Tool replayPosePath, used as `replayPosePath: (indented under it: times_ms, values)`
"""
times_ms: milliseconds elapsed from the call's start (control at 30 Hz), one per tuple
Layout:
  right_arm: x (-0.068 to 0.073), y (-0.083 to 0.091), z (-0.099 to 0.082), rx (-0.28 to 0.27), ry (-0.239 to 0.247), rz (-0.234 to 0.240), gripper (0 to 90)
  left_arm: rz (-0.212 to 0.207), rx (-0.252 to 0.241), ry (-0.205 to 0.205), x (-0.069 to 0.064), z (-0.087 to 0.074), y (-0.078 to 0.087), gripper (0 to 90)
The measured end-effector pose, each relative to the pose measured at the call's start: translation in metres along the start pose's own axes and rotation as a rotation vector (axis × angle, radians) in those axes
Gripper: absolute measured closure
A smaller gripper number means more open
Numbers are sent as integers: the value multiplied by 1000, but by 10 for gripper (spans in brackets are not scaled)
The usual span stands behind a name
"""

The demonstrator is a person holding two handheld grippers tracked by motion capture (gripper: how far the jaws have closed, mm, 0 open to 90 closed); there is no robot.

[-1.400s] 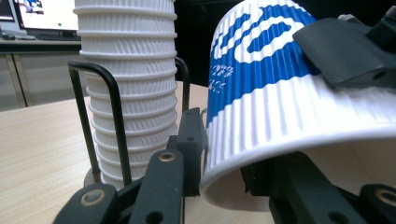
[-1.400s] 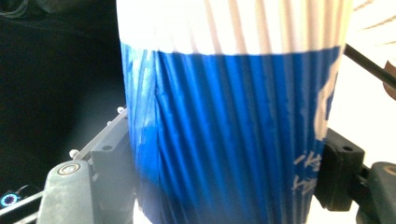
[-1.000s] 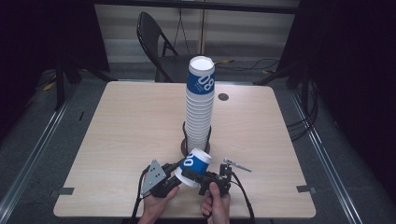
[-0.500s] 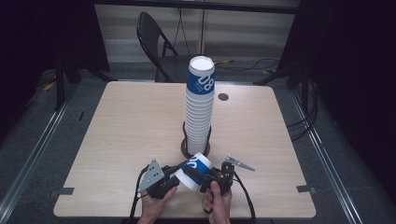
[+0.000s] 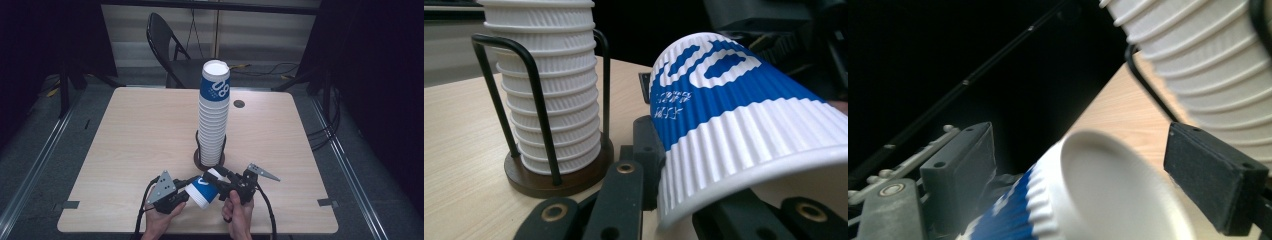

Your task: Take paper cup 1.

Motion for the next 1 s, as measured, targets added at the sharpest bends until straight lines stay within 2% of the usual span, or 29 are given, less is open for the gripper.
replayPosePath:
  times_ms: [67,233,367,400,467,533,633,667,700,733,767,800,833,867,900,933,1000]
  values:
    - [-1,4,3,-18,45,-28,127,-3,16,4,1,1,0,854]
    - [-1,11,8,-47,87,-51,126,-15,25,34,7,3,3,854]
    - [0,18,10,-55,146,-60,126,12,41,33,15,4,7,854]
    - [0,21,8,-40,183,-58,126,25,54,32,19,6,10,854]
    - [1,21,8,-39,193,-57,126,21,55,36,21,8,11,854]
    - [0,22,6,-15,215,-85,131,31,55,34,25,10,14,853]
    - [0,21,2,11,268,-83,135,49,64,47,31,14,17,854]
    - [1,21,-1,16,302,-99,135,64,61,58,34,15,19,853]
    - [1,21,-1,16,302,-99,135,75,61,60,35,16,20,853]
    - [2,19,-3,25,334,-107,134,78,63,69,38,19,21,853]
    - [2,19,-3,25,334,-107,134,78,63,69,38,19,21,854]
    - [2,17,-5,39,348,-100,132,97,88,64,40,21,22,853]
    - [2,17,-5,39,348,-100,132,97,88,64,40,21,22,853]
    - [2,14,-7,66,372,-105,129,106,99,60,41,23,21,854]
    - [2,14,-7,66,372,-105,129,106,99,60,41,23,21,854]
    - [2,13,-8,72,396,-116,129,110,105,63,41,24,21,854]
    - [4,10,-12,89,455,-123,126,87,122,66,43,27,21,853]
Point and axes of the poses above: each handheld gripper's, and its own axes: y roughly backward along the jaws, z roughly out of its top, x roughly to its left, the point moved 1 cm from there along -y, roughly forward along the jaws, and after that the axes turned 12 degrees about y, right-handed, at the moved point
